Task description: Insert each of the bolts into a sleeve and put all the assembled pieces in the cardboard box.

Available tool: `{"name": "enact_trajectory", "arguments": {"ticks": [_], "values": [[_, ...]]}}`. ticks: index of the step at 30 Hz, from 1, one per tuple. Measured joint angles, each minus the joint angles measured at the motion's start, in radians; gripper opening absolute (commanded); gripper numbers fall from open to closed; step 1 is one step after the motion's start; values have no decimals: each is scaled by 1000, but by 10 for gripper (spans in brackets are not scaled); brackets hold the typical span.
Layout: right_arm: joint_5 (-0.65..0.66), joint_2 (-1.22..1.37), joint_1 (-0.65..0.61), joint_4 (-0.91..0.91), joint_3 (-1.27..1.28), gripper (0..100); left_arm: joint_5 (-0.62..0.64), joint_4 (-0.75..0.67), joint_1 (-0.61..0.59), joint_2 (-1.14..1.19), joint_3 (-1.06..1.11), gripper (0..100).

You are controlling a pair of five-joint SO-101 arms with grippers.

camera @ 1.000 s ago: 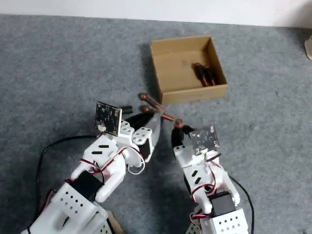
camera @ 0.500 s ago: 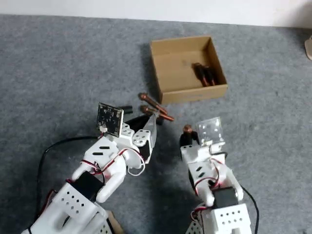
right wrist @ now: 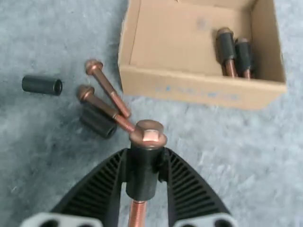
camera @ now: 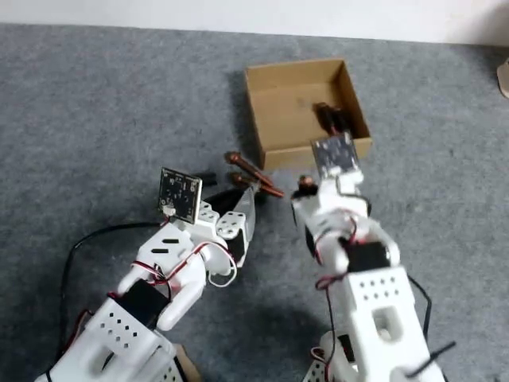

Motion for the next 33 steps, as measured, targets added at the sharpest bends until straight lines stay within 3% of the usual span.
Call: {"name": "enact_trajectory", "arguments": {"ticks": [33], "values": [[114,841,77,60,-804,5,0,0,-2,0,29,10]]}}
